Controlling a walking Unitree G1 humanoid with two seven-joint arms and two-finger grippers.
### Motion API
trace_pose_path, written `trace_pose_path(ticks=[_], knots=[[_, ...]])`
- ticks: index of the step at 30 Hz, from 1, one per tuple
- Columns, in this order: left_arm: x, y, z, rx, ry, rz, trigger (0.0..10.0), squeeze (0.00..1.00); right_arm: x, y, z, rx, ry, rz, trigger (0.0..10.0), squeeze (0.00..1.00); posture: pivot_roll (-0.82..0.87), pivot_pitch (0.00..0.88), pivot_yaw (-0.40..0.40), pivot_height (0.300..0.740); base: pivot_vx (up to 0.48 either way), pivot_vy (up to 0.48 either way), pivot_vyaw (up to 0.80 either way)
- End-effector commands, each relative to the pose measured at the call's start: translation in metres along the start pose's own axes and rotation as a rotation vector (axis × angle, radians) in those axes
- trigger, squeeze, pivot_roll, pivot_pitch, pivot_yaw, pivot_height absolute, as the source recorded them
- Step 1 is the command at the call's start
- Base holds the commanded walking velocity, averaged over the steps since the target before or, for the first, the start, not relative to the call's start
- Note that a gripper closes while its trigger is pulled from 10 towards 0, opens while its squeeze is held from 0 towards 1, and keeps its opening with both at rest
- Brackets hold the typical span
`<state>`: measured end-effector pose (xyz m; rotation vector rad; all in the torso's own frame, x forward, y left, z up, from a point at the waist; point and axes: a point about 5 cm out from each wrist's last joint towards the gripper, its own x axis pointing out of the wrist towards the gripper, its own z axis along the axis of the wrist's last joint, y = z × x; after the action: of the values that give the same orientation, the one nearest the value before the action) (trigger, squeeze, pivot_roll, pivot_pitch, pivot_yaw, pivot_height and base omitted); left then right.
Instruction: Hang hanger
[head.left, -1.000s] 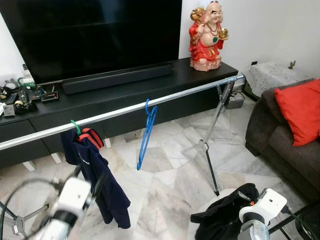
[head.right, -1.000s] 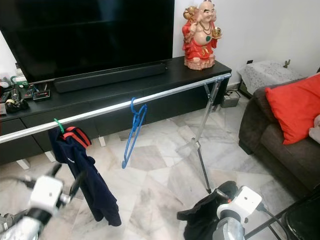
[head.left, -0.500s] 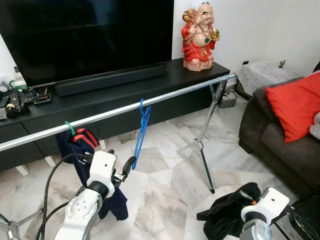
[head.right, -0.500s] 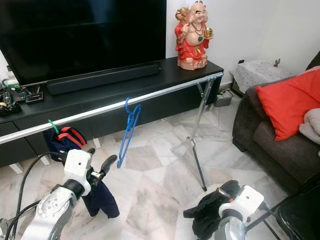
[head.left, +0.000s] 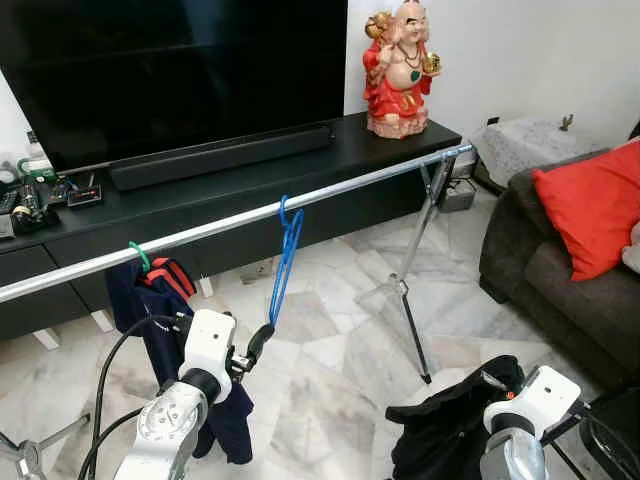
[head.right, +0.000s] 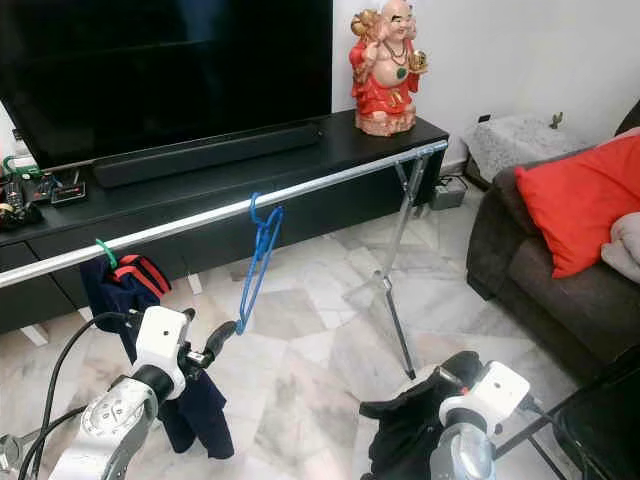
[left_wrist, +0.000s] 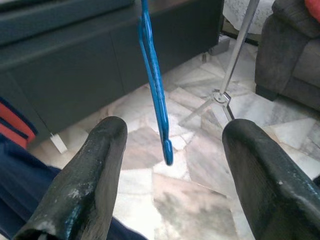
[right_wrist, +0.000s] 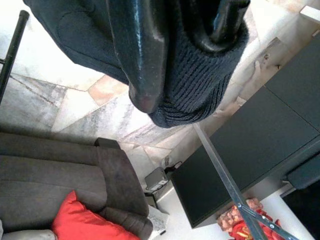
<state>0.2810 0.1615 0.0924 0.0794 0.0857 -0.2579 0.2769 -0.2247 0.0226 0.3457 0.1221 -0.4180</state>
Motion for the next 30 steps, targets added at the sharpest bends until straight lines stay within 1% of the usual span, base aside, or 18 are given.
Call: trace_pose_path(ticks=[1, 2, 5, 11, 17, 22, 30], knots=[[0.0015, -0.001, -0.0023, 0.001, 0.007, -0.005, 10.0, 0.0, 0.0035, 0.0013, 0.0093, 0.002, -0.039, 0.006, 10.0, 0.0, 0.02, 0.061, 0.024, 0.74, 0.0, 0.0, 0.0], [0.0018, -0.005, -0.0045, 0.004, 0.012, -0.016, 10.0, 0.0, 0.0033, 0.0008, 0.008, -0.004, -0.031, 0.008, 10.0, 0.0, 0.02, 0.062, 0.023, 0.74, 0.0, 0.0, 0.0], [0.0021, -0.0067, -0.0061, 0.007, 0.012, -0.02, 10.0, 0.0, 0.0038, 0.0029, 0.0082, -0.002, -0.032, 0.01, 10.0, 0.0, 0.02, 0.061, 0.022, 0.74, 0.08, 0.0, 0.0], [0.0031, -0.0051, -0.0065, 0.018, 0.006, -0.023, 10.0, 0.0, 0.0045, 0.0074, 0.0082, 0.005, -0.033, 0.016, 10.0, 0.0, 0.02, 0.061, 0.02, 0.74, 0.277, 0.0, 0.0], [0.0042, -0.0049, -0.0078, 0.016, 0.005, -0.024, 10.0, 0.0, 0.0054, 0.0064, 0.0087, 0.015, -0.03, 0.012, 10.0, 0.0, 0.03, 0.059, 0.018, 0.74, 0.298, 0.0, 0.0], [0.0044, -0.0059, -0.0096, 0.016, 0.002, -0.028, 10.0, 0.0, 0.0052, 0.006, 0.0088, 0.021, -0.032, 0.011, 10.0, 0.0, 0.02, 0.058, 0.018, 0.74, 0.297, 0.0, -0.69], [0.0047, -0.0058, -0.0102, 0.017, -0.003, -0.024, 10.0, 0.0, 0.0053, 0.0077, 0.0094, 0.016, -0.039, 0.016, 10.0, 0.0, 0.03, 0.056, 0.015, 0.74, 0.3, 0.0, 0.0]])
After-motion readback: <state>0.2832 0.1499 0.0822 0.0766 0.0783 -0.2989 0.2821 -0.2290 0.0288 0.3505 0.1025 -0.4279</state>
